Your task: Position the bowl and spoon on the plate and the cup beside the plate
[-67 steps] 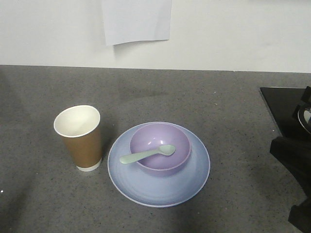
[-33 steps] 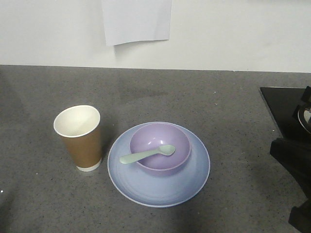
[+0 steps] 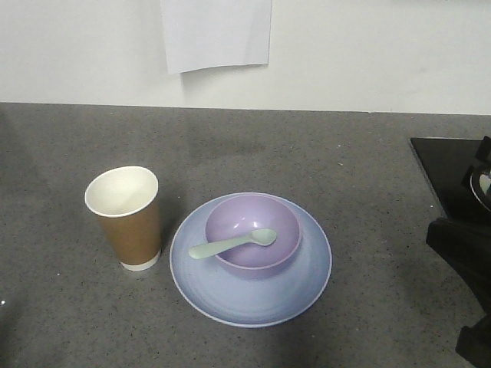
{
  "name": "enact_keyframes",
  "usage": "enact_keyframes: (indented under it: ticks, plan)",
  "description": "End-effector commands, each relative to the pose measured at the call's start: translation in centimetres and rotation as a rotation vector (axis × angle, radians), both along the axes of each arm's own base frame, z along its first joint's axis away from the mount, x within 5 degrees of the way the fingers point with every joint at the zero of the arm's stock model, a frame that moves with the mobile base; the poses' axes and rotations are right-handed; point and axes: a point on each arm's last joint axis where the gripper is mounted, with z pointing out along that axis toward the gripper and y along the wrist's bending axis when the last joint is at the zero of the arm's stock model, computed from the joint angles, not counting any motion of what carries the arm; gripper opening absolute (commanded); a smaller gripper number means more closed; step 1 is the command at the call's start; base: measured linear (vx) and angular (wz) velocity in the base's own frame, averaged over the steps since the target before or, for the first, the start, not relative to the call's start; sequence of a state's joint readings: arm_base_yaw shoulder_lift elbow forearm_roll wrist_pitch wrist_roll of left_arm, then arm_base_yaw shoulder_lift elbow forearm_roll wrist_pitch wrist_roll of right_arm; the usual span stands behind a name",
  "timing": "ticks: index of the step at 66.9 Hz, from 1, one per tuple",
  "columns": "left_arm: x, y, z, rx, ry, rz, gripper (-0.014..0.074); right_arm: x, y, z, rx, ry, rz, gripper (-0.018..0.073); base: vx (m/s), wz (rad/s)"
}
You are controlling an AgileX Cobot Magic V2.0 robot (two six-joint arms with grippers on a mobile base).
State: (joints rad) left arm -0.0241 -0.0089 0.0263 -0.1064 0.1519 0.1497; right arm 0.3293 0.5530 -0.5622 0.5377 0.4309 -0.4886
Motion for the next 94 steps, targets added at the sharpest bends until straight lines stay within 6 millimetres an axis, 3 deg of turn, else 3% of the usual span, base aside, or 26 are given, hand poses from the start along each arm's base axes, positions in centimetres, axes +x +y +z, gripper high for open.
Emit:
enact_keyframes:
  ticks: [1,94]
  plan:
    - [0.03,0.19,0.04,-0.063,-0.078,0.023,-0.0007,0.18,-0.16,1.34,0.036,-0.064,-0.027,-0.0001,0.0,0.0]
    - [0.03,0.22,-0.04,-0.11,-0.069,0.029,-0.0007,0.16,-0.14,1.27,0.031,-0.059,-0.023,-0.0001,0.0,0.0]
